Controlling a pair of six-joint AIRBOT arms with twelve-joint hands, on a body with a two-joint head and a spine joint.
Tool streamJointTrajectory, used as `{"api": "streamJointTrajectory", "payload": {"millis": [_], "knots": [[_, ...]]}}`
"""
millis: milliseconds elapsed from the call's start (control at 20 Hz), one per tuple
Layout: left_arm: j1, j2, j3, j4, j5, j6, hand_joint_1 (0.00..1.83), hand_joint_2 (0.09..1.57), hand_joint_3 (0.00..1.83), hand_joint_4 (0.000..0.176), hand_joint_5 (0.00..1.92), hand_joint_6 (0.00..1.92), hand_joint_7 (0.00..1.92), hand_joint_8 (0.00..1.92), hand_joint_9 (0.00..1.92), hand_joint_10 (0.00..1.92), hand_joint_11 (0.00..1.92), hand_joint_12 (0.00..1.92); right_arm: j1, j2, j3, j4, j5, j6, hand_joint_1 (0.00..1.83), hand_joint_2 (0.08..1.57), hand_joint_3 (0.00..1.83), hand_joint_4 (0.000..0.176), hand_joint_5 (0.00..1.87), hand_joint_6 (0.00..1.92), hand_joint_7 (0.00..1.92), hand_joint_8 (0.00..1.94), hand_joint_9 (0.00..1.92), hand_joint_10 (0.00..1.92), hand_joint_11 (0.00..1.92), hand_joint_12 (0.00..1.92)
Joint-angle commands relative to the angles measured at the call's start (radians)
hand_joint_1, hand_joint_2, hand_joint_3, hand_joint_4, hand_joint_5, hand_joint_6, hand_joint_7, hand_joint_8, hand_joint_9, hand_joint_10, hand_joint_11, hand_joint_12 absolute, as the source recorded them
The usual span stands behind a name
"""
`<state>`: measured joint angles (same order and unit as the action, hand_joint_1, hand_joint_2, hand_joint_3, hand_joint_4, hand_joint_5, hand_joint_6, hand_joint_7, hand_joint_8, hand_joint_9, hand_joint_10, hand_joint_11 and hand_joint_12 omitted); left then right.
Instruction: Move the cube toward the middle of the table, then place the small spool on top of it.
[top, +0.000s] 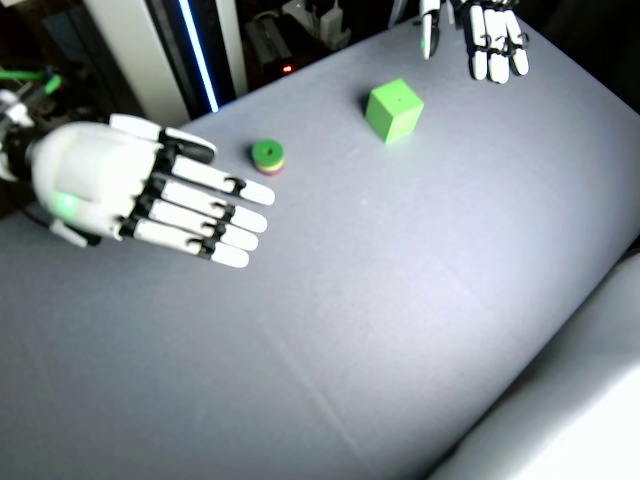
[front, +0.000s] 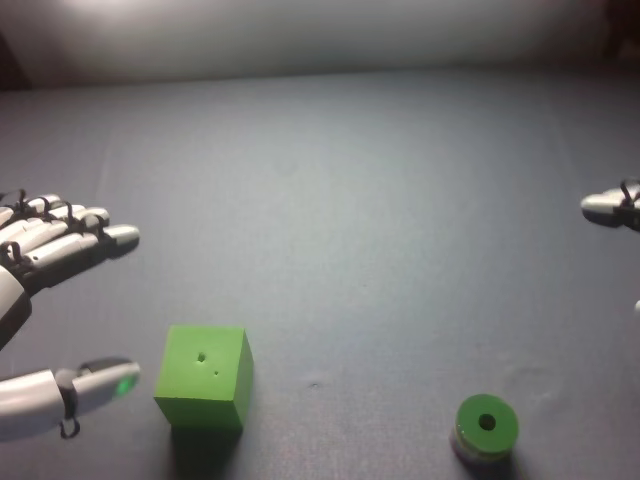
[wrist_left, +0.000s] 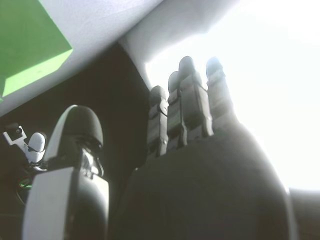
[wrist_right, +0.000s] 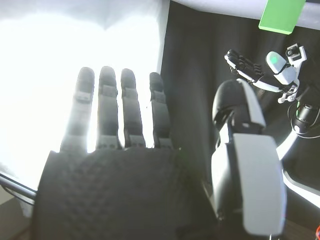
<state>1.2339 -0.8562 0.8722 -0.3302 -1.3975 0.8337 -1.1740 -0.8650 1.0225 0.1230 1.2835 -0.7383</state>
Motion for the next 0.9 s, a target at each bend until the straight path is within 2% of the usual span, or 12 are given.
{"api": "streamJointTrajectory", "payload": {"millis": [0, 100, 150, 200, 250, 300, 350, 400, 450, 600, 800, 850], "knots": [[-0.009, 0.008, 0.002, 0.008, -0.119, -0.006, 0.55, 1.03, 0.01, 0.063, 0.39, 0.00, 0.25, 0.00, 0.19, 0.00, 0.00, 0.16, 0.011, 0.002, 0.003, 0.015, 0.123, 0.006, 0.58, 1.31, 0.00, 0.000, 0.44, 0.00, 0.50, 0.00, 0.54, 0.01, 0.23, 0.89], [-0.017, 0.008, 0.005, 0.040, -0.104, -0.023, 0.58, 1.02, 0.00, 0.075, 0.38, 0.00, 0.25, 0.00, 0.18, 0.00, 0.00, 0.15, 0.011, 0.002, 0.003, 0.015, 0.123, 0.006, 0.60, 1.31, 0.00, 0.000, 0.45, 0.00, 0.52, 0.00, 0.56, 0.00, 0.26, 0.86], [-0.024, 0.008, 0.005, 0.065, -0.098, -0.037, 0.61, 0.98, 0.00, 0.131, 0.37, 0.00, 0.26, 0.00, 0.21, 0.00, 0.00, 0.18, 0.011, 0.002, 0.003, 0.015, 0.123, 0.006, 0.60, 1.31, 0.00, 0.000, 0.45, 0.00, 0.52, 0.00, 0.56, 0.00, 0.27, 0.86], [-0.035, 0.007, 0.005, 0.099, -0.085, -0.051, 0.61, 0.95, 0.00, 0.146, 0.36, 0.00, 0.27, 0.00, 0.23, 0.00, 0.00, 0.27, 0.011, 0.002, 0.003, 0.015, 0.123, 0.006, 0.61, 1.31, 0.00, 0.000, 0.45, 0.00, 0.52, 0.00, 0.56, 0.00, 0.27, 0.86], [-0.054, 0.007, 0.006, 0.139, -0.057, -0.062, 0.57, 0.92, 0.00, 0.168, 0.32, 0.00, 0.24, 0.00, 0.21, 0.00, 0.00, 0.27, 0.011, 0.002, 0.003, 0.015, 0.123, 0.006, 0.62, 1.31, 0.00, 0.000, 0.45, 0.00, 0.51, 0.00, 0.54, 0.00, 0.24, 0.88], [-0.066, 0.007, 0.008, 0.160, -0.038, -0.065, 0.55, 0.89, 0.00, 0.174, 0.31, 0.00, 0.22, 0.00, 0.21, 0.00, 0.00, 0.30, 0.011, 0.002, 0.003, 0.015, 0.123, 0.006, 0.63, 1.31, 0.00, 0.000, 0.45, 0.00, 0.51, 0.00, 0.54, 0.00, 0.23, 0.88], [-0.097, 0.002, 0.018, 0.197, 0.022, -0.068, 0.52, 0.88, 0.00, 0.175, 0.29, 0.00, 0.22, 0.00, 0.23, 0.00, 0.00, 0.42, 0.011, 0.002, 0.003, 0.015, 0.123, 0.006, 0.60, 1.31, 0.00, 0.000, 0.44, 0.00, 0.51, 0.00, 0.54, 0.00, 0.23, 0.89], [-0.118, -0.004, 0.028, 0.220, 0.064, -0.071, 0.51, 0.86, 0.00, 0.176, 0.25, 0.00, 0.22, 0.00, 0.23, 0.00, 0.00, 0.44, 0.011, 0.002, 0.003, 0.015, 0.123, 0.006, 0.60, 1.31, 0.00, 0.000, 0.45, 0.00, 0.52, 0.00, 0.55, 0.01, 0.25, 0.89], [-0.142, -0.012, 0.039, 0.239, 0.108, -0.072, 0.55, 0.83, 0.00, 0.176, 0.28, 0.00, 0.22, 0.00, 0.23, 0.00, 0.00, 0.46, 0.011, 0.002, 0.003, 0.015, 0.123, 0.006, 0.59, 1.31, 0.00, 0.000, 0.45, 0.00, 0.53, 0.00, 0.57, 0.01, 0.24, 0.94], [-0.206, -0.046, 0.075, 0.280, 0.239, -0.056, 0.60, 0.82, 0.01, 0.176, 0.25, 0.00, 0.23, 0.01, 0.26, 0.00, 0.02, 0.54, 0.011, 0.002, 0.004, 0.015, 0.123, 0.006, 0.61, 1.31, 0.00, 0.000, 0.45, 0.00, 0.52, 0.00, 0.55, 0.00, 0.23, 0.91], [-0.247, -0.075, 0.096, 0.259, 0.345, 0.032, 0.64, 0.80, 0.00, 0.176, 0.26, 0.00, 0.20, 0.00, 0.22, 0.00, 0.00, 0.59, 0.011, 0.002, 0.004, 0.013, 0.123, 0.006, 0.58, 1.32, 0.00, 0.000, 0.43, 0.00, 0.47, 0.00, 0.50, 0.00, 0.26, 0.74], [-0.249, -0.082, 0.100, 0.247, 0.360, 0.047, 0.67, 0.79, 0.00, 0.168, 0.26, 0.00, 0.20, 0.00, 0.22, 0.00, 0.00, 0.60, 0.011, 0.002, 0.004, 0.013, 0.123, 0.006, 0.59, 1.32, 0.00, 0.000, 0.43, 0.00, 0.47, 0.00, 0.50, 0.00, 0.25, 0.73]]}}
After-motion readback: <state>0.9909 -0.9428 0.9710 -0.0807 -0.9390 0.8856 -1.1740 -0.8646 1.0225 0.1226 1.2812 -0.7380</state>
